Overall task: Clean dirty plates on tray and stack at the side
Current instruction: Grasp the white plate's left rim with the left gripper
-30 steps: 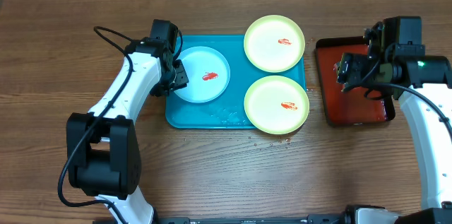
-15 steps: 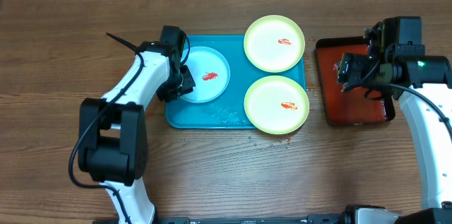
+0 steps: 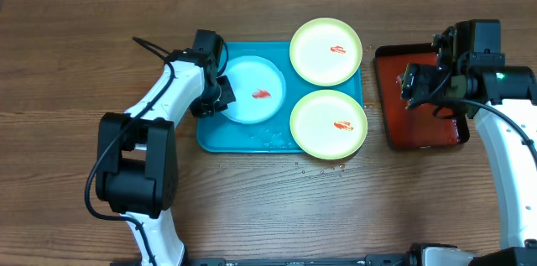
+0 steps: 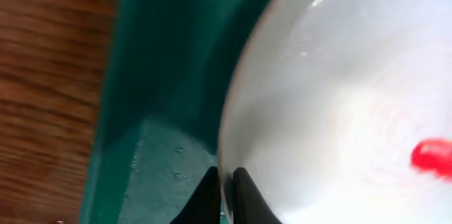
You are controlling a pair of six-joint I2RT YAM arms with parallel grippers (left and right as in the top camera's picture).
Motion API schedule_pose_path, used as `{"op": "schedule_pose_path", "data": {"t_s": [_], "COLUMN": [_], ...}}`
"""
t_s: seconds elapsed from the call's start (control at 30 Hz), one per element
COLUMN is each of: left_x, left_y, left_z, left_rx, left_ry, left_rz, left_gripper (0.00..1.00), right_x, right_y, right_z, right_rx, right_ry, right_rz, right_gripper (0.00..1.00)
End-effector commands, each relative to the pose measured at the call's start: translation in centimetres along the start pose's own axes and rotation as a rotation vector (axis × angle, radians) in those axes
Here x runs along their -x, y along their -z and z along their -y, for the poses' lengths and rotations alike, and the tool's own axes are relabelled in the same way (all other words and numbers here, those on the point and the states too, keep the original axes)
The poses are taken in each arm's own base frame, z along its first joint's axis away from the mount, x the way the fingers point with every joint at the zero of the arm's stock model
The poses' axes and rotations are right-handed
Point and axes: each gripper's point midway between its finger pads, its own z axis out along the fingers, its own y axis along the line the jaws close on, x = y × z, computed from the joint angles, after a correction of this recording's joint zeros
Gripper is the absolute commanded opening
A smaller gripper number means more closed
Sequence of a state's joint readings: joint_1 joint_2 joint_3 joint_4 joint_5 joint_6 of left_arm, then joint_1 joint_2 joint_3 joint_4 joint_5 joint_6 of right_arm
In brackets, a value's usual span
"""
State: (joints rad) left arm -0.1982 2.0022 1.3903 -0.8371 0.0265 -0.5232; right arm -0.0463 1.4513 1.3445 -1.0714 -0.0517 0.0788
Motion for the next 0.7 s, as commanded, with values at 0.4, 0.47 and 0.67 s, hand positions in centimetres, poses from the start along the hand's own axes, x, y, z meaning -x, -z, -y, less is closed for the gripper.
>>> {"op": "schedule_pose_path", "data": {"t_s": [0.4, 0.47, 0.67], "left_x": [2.4, 3.4, 4.4], "left_y": [0.3, 0.4, 0.4], "left_z": [0.1, 0.6, 3.8], "left_rx": [0.049, 0.03, -0.113], "left_ry": [-0.216, -0.252, -0.443], "left_rz": [0.103, 0.143, 0.193], "left_gripper": [0.58, 0.58, 0.49], "right_x": [0.7, 0.7, 0.7], "right_y": [0.8, 0.8, 0.8], "right_z": [0.2, 0.2, 0.2], "right_rx": [-0.005, -0.005, -0.005], "right_ry": [-0.008, -0.008, -0.008], "right_rz": [0.032, 0.032, 0.032], "right_gripper": [0.82, 0.82, 0.82]}}
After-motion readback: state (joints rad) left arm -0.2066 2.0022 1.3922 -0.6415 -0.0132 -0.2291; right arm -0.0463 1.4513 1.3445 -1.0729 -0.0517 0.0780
